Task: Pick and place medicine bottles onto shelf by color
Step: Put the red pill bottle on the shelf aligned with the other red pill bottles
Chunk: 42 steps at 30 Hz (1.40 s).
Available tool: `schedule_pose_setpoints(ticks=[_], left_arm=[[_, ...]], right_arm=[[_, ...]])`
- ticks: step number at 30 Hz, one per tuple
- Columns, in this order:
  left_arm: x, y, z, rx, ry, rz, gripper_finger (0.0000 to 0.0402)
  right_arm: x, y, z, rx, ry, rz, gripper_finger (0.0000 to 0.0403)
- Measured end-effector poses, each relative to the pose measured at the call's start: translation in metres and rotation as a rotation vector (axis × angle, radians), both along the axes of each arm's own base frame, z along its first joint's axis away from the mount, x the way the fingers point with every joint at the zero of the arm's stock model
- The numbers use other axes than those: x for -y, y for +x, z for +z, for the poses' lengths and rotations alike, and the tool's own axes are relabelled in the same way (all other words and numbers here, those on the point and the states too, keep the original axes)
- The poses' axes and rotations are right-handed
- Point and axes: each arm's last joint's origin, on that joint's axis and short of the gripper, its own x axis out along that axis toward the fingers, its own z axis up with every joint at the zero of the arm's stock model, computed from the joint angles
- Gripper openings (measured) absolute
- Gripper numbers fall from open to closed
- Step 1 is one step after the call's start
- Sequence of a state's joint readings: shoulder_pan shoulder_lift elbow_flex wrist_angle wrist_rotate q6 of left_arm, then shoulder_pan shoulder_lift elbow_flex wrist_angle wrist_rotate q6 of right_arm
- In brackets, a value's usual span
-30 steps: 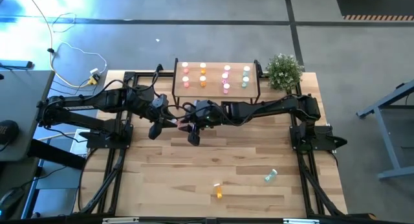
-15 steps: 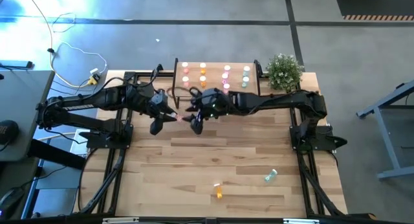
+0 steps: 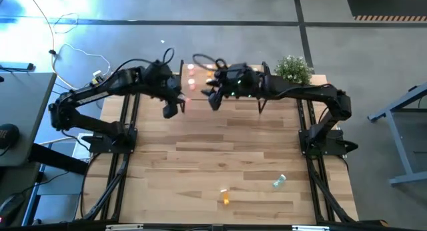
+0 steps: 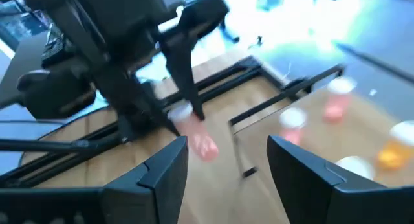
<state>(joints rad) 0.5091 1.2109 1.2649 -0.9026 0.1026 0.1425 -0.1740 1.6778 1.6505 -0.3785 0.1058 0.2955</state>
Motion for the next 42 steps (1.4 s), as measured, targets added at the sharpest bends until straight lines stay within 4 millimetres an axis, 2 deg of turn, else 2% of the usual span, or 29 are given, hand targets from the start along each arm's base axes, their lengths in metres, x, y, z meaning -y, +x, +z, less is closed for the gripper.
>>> schedule_pose_setpoints(ticks=[6,13,19,31,42], left_arm=[[-0.025,0.02,0.008,-0.078,0.009,0.033,0.0113],[-0.045,0.036,0.01,-0.211,-0.01,0.044,0.0113],[-0.057,0.045,-0.004,-0.307,-0.062,0.039,0.0113],[-0.069,0.061,-0.03,-0.395,-0.092,0.026,0.0113],[-0.072,0.064,-0.034,-0.437,-0.04,0.024,0.0113]], right_arm=[[0.02,-0.026,0.024,0.038,-0.086,-0.038,0.0202],[0.036,-0.046,0.034,0.006,-0.129,-0.078,0.0202],[0.044,-0.051,0.03,-0.041,-0.129,-0.097,0.0202],[0.052,-0.054,0.028,-0.061,-0.115,-0.119,0.0202],[0.052,-0.054,0.028,-0.066,-0.114,-0.119,0.0202]])
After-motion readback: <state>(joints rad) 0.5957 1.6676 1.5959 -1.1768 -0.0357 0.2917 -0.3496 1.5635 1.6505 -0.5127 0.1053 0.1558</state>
